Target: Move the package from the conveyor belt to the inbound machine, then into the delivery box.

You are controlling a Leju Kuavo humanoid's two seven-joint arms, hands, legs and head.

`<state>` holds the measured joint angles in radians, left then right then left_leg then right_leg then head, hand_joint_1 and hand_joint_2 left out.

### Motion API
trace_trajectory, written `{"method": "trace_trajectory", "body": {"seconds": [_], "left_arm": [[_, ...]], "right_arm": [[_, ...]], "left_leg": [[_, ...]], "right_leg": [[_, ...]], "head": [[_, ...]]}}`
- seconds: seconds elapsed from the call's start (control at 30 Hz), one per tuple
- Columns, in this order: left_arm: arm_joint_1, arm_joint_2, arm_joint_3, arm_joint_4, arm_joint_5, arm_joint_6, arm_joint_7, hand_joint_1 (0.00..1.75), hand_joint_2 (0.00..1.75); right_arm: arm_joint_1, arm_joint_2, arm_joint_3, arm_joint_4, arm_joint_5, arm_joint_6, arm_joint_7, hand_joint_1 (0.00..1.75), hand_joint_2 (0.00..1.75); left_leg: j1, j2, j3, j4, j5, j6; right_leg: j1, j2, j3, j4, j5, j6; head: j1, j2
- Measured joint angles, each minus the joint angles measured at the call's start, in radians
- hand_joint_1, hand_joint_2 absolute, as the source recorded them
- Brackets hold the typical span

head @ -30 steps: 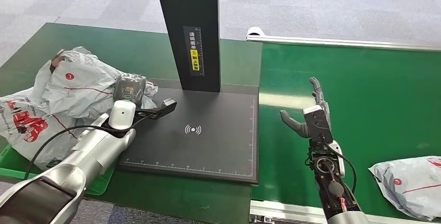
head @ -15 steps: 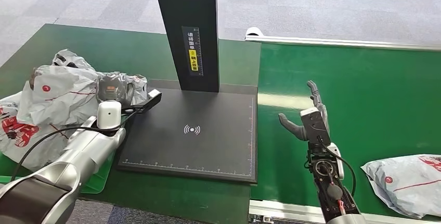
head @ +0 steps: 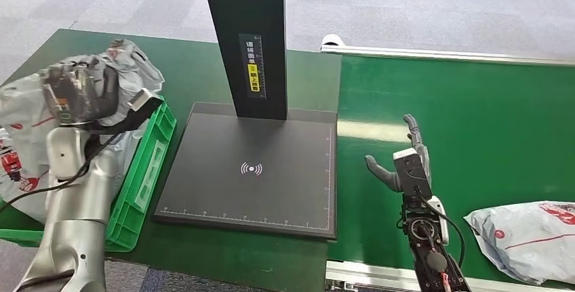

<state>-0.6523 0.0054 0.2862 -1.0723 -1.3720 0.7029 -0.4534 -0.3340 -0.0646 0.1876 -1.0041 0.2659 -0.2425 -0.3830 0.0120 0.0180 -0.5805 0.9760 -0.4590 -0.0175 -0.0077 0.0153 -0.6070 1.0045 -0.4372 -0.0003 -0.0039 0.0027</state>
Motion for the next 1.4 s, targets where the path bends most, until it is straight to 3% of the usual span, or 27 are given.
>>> {"method": "trace_trajectory", "body": {"seconds": [0.07, 0.13, 0.2, 0.27, 0.3, 0.37, 0.47, 0.63, 0.8, 1.03, 1.17, 1.3, 1.4], "left_arm": [[-0.007, -0.047, 0.166, -0.063, -0.009, 0.0, -0.119, 1.75, 1.75], [-0.001, -0.069, 0.27, -0.085, -0.081, -0.001, -0.042, 1.75, 1.75], [0.011, -0.055, 0.271, -0.041, -0.145, -0.03, 0.22, 1.75, 1.75], [0.019, -0.016, 0.179, 0.049, -0.161, -0.099, 0.535, 1.75, 1.75], [0.021, 0.001, 0.124, 0.092, -0.162, -0.139, 0.654, 1.75, 1.75], [0.025, 0.023, 0.036, 0.167, -0.161, -0.212, 0.751, 1.75, 1.75], [0.023, 0.051, -0.04, 0.275, -0.156, -0.281, 0.734, 1.75, 1.75], [-0.016, 0.102, -0.075, 0.446, -0.133, -0.39, 0.719, 1.75, 1.75], [-0.053, 0.13, -0.082, 0.546, -0.121, -0.406, 0.709, 1.75, 1.75], [-0.07, 0.137, -0.085, 0.582, -0.118, -0.407, 0.708, 1.75, 1.75], [-0.08, 0.142, -0.086, 0.603, -0.124, -0.364, 0.711, 0.0, 1.75], [-0.062, 0.145, -0.085, 0.586, -0.133, -0.124, 0.684, 0.0, 1.75], [-0.018, 0.138, -0.068, 0.483, -0.091, -0.019, 0.561, 0.0, 1.75]], "right_arm": [[0.01, 0.0, 0.0, -0.005, -0.004, -0.006, -0.002, 0.0, 1.75], [0.019, -0.002, -0.001, -0.013, -0.006, -0.012, -0.002, 0.0, 1.75], [0.026, -0.004, -0.006, -0.026, -0.002, -0.014, 0.002, 0.0, 1.75], [0.031, -0.004, -0.014, -0.041, 0.01, -0.006, 0.01, 0.0, 1.75], [0.032, -0.004, -0.016, -0.046, 0.017, 0.001, 0.013, 0.0, 1.75], [0.033, -0.003, -0.021, -0.056, 0.034, 0.015, 0.017, 0.0, 1.75], [0.039, 0.002, -0.027, -0.068, 0.054, 0.027, 0.019, 0.0, 1.75], [0.056, 0.008, -0.046, -0.093, 0.063, 0.038, 0.019, 0.0, 1.75], [0.071, 0.013, -0.059, -0.111, 0.066, 0.038, 0.02, 0.0, 1.75], [0.074, 0.015, -0.063, -0.116, 0.066, 0.038, 0.02, 0.0, 1.75], [0.078, 0.018, -0.067, -0.118, 0.074, 0.038, 0.022, 0.0, 1.75], [0.084, 0.023, -0.07, -0.131, 0.086, 0.041, 0.032, 0.0, 1.75], [0.087, 0.025, -0.07, -0.139, 0.085, 0.04, 0.038, 0.0, 1.75]], "left_leg": [[0.0, 0.0, 0.001, 0.0, 0.0, 0.0], [0.0, -0.001, 0.001, 0.0, 0.0, 0.0], [0.0, -0.003, 0.001, 0.0, 0.0, 0.0], [0.001, -0.005, 0.001, 0.0, 0.001, -0.001], [0.001, -0.006, 0.0, 0.0, 0.001, -0.001], [0.001, -0.007, 0.0, 0.0, 0.002, -0.001], [0.0, -0.006, 0.001, 0.0, 0.002, -0.001], [0.0, -0.007, 0.001, 0.0, 0.001, -0.001], [0.0, -0.007, 0.001, 0.0, 0.001, -0.001], [0.0, -0.007, 0.002, -0.001, 0.001, -0.001], [0.0, -0.007, 0.003, 0.0, 0.001, -0.001], [0.0, -0.007, 0.003, 0.0, 0.001, -0.001], [0.0, -0.006, 0.003, 0.0, 0.001, -0.001]], "right_leg": [[0.0, 0.0, 0.0, 0.0, 0.0, 0.0], [0.0, 0.0, 0.0, 0.0, 0.0, 0.0], [0.0, -0.001, -0.001, 0.0, 0.0, 0.0], [0.001, -0.003, 0.0, 0.0, 0.0, 0.0], [0.001, -0.004, 0.001, 0.0, 0.0, 0.0], [0.001, -0.005, 0.002, 0.0, 0.0, 0.0], [0.0, -0.005, 0.003, 0.0, 0.0, 0.0], [0.0, -0.006, 0.002, 0.0, 0.0, 0.0], [0.0, -0.006, 0.003, 0.0, 0.0, 0.0], [0.0, -0.006, 0.004, 0.0, 0.0, 0.0], [0.0, -0.006, 0.005, 0.0, 0.0, 0.0], [0.0, -0.006, 0.005, 0.0, 0.0, 0.0], [0.0, -0.005, 0.004, 0.0, 0.0, 0.0]], "head": [[0.0, 0.0], [0.0, 0.0], [0.0, 0.0], [-0.001, 0.0], [-0.001, 0.0], [0.0, 0.0], [0.0, 0.0], [0.0, 0.0], [0.0, 0.0], [0.0, 0.0], [0.0, 0.0], [0.0, 0.0], [-0.001, 0.0]]}}
